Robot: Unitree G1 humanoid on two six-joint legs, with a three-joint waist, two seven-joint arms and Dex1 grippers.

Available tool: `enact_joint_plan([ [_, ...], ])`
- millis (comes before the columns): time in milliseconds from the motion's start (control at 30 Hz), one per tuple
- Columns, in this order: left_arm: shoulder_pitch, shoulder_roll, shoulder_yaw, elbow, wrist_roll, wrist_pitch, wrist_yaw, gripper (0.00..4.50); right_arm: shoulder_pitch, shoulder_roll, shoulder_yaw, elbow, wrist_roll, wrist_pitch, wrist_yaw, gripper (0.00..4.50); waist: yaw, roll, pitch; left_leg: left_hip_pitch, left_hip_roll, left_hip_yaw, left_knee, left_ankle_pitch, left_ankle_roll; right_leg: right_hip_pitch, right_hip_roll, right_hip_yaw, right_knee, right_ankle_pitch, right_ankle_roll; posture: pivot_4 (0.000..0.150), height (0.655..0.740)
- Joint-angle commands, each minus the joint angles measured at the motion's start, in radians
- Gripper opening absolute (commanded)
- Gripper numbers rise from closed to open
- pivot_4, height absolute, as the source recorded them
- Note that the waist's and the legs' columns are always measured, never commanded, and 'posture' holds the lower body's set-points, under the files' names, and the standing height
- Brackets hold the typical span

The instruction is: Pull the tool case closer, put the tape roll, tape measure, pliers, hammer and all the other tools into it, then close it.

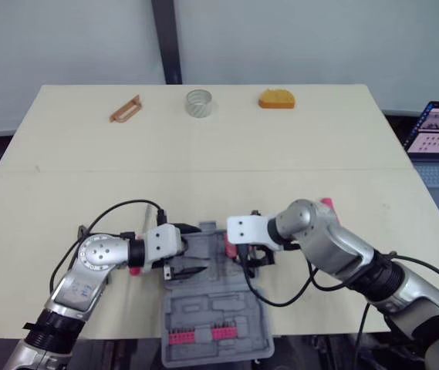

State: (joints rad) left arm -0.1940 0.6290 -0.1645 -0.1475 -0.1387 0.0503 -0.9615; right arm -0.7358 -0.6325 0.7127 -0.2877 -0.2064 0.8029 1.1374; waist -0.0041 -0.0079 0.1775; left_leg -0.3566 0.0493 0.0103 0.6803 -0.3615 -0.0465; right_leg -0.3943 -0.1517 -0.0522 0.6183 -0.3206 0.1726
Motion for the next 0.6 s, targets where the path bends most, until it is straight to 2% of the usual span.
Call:
enact_joint_plan([
  [33,-0.008,-0.004,0.001,-0.023,-0.009,-0.009,-0.003,4.5,0.009,-0.028,-0.062,-0.095,0.05,0.026,0.032,4.43,0.0,0.0,0.0,0.0,0.0,0.0,0.0,0.0,0.0,0.0,0.0,0.0,0.0,0.0,0.0,0.15,0.74],
  [133,-0.007,-0.005,0.003,-0.03,-0.013,-0.003,-0.002,4.5,0.035,-0.024,-0.12,-0.111,0.102,0.027,0.023,4.43,0.0,0.0,0.0,0.0,0.0,0.0,0.0,0.0,0.0,0.0,0.0,0.0,0.0,0.0,0.0,0.15,0.74],
  [267,-0.01,-0.004,0.009,-0.03,-0.025,0.007,-0.004,4.5,0.086,0.023,-0.242,-0.055,0.17,-0.104,-0.045,4.43,0.0,0.0,0.0,0.0,0.0,0.0,0.0,0.0,0.0,0.0,0.0,0.0,0.0,0.0,0.0,0.15,0.74],
  [300,-0.01,-0.003,0.01,-0.03,-0.025,0.008,-0.005,4.5,0.098,0.035,-0.27,-0.037,0.186,-0.124,-0.059,4.05,0.0,0.0,0.0,0.0,0.0,0.0,0.0,0.0,0.0,0.0,0.0,0.0,0.0,0.0,0.0,0.15,0.74],
  [367,-0.015,0.0,0.011,-0.024,-0.026,0.007,-0.008,4.5,0.113,0.05,-0.301,0.015,0.199,-0.176,-0.082,3.6,0.0,0.0,0.0,0.0,0.0,0.0,0.0,0.0,0.0,0.0,0.0,0.0,0.0,0.0,0.0,0.15,0.74],
  [467,-0.022,0.001,0.009,-0.022,-0.028,0.011,-0.011,4.5,0.14,0.084,-0.335,0.108,0.218,-0.288,-0.113,2.2,0.002,0.0,0.0,0.0,0.0,0.0,0.0,0.0,0.0,0.0,0.0,0.0,0.0,0.0,0.0,0.15,0.74],
  [600,-0.032,-0.002,0.005,-0.021,-0.026,0.015,-0.012,4.5,0.19,0.129,-0.374,0.163,0.288,-0.386,-0.094,2.2,-0.002,0.0,0.0,0.0,0.0,0.0,-0.001,0.0,0.0,0.0,0.0,0.0,0.0,0.0,0.0,0.15,0.74],
])
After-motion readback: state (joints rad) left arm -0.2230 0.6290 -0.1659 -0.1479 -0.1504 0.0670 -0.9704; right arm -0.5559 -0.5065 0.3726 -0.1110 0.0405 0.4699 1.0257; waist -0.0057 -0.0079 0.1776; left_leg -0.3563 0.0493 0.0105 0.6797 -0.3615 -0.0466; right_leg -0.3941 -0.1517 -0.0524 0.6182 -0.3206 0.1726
